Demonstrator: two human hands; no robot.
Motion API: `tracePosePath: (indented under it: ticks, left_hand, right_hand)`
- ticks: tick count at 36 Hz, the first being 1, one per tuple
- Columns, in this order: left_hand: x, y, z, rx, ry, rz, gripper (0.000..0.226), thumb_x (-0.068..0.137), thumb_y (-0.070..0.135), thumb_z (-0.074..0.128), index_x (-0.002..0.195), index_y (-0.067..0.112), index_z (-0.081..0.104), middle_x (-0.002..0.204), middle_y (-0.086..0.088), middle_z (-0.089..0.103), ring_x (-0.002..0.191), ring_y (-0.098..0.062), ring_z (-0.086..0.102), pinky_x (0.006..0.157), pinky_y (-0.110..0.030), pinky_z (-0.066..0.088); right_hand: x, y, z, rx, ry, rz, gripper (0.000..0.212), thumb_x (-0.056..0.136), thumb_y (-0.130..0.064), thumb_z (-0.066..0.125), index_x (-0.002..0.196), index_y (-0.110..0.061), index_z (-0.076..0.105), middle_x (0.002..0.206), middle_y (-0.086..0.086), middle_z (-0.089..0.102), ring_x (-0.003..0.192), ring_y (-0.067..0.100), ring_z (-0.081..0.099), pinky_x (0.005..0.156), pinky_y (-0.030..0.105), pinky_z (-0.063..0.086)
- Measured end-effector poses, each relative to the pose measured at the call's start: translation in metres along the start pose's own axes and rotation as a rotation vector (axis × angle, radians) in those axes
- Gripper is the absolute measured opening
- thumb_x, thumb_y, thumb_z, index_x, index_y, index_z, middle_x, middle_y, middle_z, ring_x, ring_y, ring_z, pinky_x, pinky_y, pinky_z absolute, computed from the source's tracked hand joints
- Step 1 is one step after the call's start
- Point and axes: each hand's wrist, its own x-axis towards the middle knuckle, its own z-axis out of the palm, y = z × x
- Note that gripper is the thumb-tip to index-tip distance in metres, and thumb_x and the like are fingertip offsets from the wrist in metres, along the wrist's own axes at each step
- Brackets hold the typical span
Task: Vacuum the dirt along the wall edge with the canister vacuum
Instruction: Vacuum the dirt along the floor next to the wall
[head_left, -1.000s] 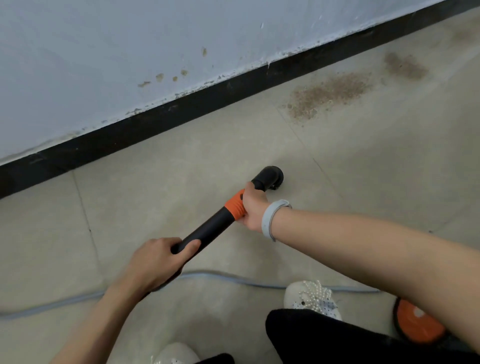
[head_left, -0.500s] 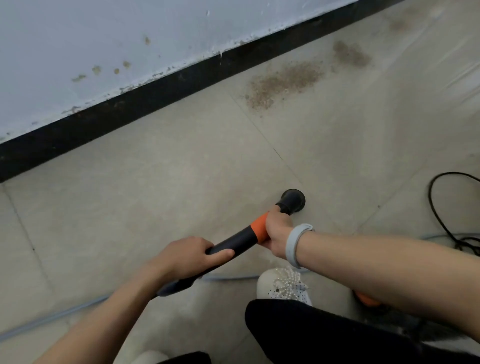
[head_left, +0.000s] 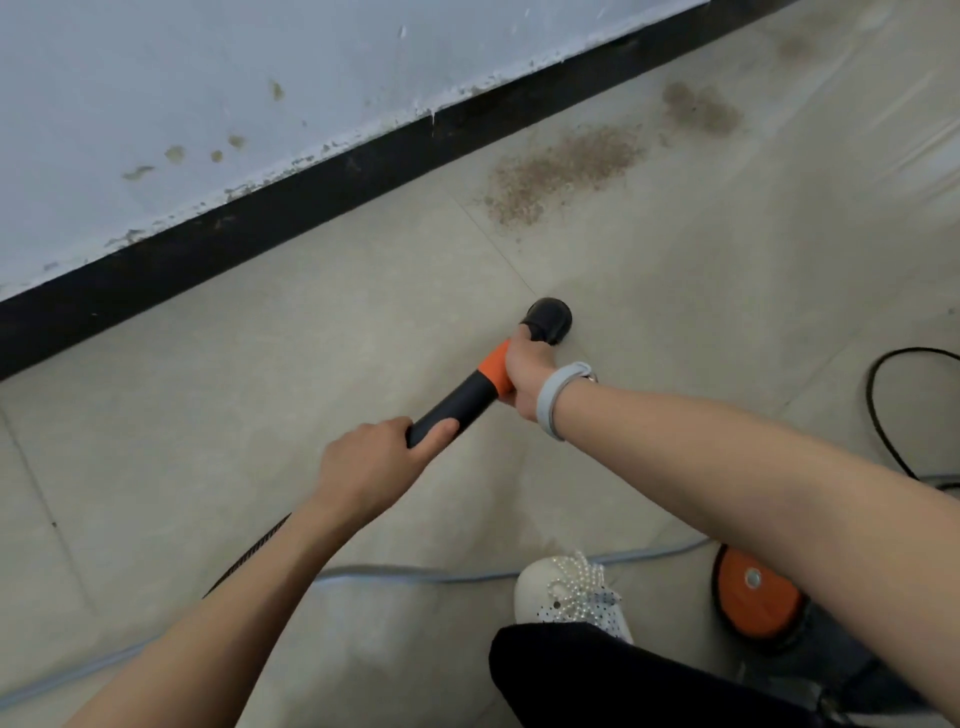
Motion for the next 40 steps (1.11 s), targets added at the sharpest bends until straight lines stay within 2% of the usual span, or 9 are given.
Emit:
tracePosePath:
  ticks: [6,11,16,20,23,26,33,36,40]
  left_hand:
    - [-0.024,-0.034,0.007,0.005,-0.106,-0.037,0.069,0.076,0.08,0.014,0.076,0.025,0.056,0.066,0.006,0.065,0.065,-0.013,0.061,0.06,-0.028,0.043]
    - [-0.073,-0.037,0.012,0.077,-0.193,-0.085,0.061,0.075,0.08,0.015,0.066,0.026,0.042,0.059,0.007,0.053,0.06,-0.015,0.053,0.053,-0.029,0.032]
    - [-0.116,-0.03,-0.026,0.124,-0.28,-0.19,0.061,0.079,0.082,0.02,0.069,0.027,0.044,0.067,0.006,0.056,0.071,-0.021,0.058,0.061,-0.03,0.041]
    - [-0.146,-0.02,-0.074,0.129,-0.268,-0.259,0.062,0.074,0.083,0.018,0.071,0.031,0.052,0.061,0.01,0.053,0.063,-0.018,0.052,0.051,-0.029,0.032]
    - [-0.168,-0.01,-0.115,0.103,-0.272,-0.322,0.069,0.075,0.083,0.018,0.09,0.032,0.062,0.069,0.009,0.059,0.071,-0.018,0.057,0.056,-0.03,0.037]
    - [-0.187,0.011,-0.161,0.044,-0.271,-0.375,0.065,0.078,0.081,0.02,0.08,0.029,0.058,0.065,0.007,0.059,0.068,-0.018,0.058,0.053,-0.03,0.034]
    - [-0.221,0.099,-0.274,-0.162,-0.21,-0.424,0.059,0.084,0.077,0.024,0.07,0.026,0.052,0.068,0.005,0.064,0.068,-0.017,0.062,0.058,-0.03,0.042]
    - [-0.239,0.142,-0.324,-0.241,-0.184,-0.431,0.061,0.081,0.077,0.023,0.071,0.025,0.054,0.067,0.002,0.066,0.065,-0.017,0.063,0.062,-0.031,0.048]
    - [-0.259,0.198,-0.383,-0.289,-0.159,-0.418,0.056,0.085,0.074,0.026,0.071,0.028,0.054,0.065,0.003,0.066,0.06,-0.013,0.062,0.054,-0.026,0.041]
  right_hand:
    - [-0.014,0.031,0.014,-0.148,-0.039,0.059,0.056,0.103,-0.044,0.028,0.138,-0.004,0.043,0.135,0.016,0.054,0.124,0.034,0.052,0.107,0.043,0.04]
    - [-0.04,0.065,0.005,-0.12,-0.09,0.207,0.056,0.102,-0.044,0.033,0.141,-0.003,0.038,0.135,0.017,0.053,0.121,0.035,0.053,0.101,0.049,0.046]
    - [-0.085,0.05,-0.001,-0.062,-0.243,0.441,0.044,0.104,-0.035,0.035,0.139,-0.007,0.039,0.125,0.014,0.053,0.115,0.032,0.054,0.081,0.043,0.052]
    - [-0.128,0.029,0.005,-0.054,-0.292,0.491,0.046,0.103,-0.035,0.039,0.139,-0.006,0.04,0.114,0.011,0.052,0.115,0.032,0.055,0.084,0.042,0.051]
    - [-0.166,0.005,0.007,-0.068,-0.324,0.464,0.051,0.101,-0.041,0.043,0.139,-0.008,0.041,0.115,0.01,0.055,0.107,0.029,0.058,0.074,0.037,0.053]
    - [-0.203,-0.033,-0.002,-0.095,-0.357,0.437,0.057,0.097,-0.048,0.047,0.14,-0.01,0.042,0.115,0.009,0.055,0.103,0.027,0.057,0.061,0.031,0.048]
    - [-0.289,-0.144,-0.056,0.164,-0.425,0.408,0.068,0.088,-0.05,0.062,0.14,-0.013,0.037,0.13,0.016,0.052,0.115,0.034,0.058,0.101,0.048,0.048]
    - [-0.334,-0.193,-0.091,0.278,-0.463,0.376,0.064,0.088,-0.05,0.063,0.134,-0.012,0.041,0.117,0.014,0.056,0.101,0.029,0.065,0.095,0.046,0.053]
    - [-0.396,-0.25,-0.138,0.399,-0.54,0.364,0.06,0.089,-0.045,0.064,0.132,-0.008,0.044,0.102,0.015,0.057,0.085,0.026,0.064,0.076,0.038,0.059]
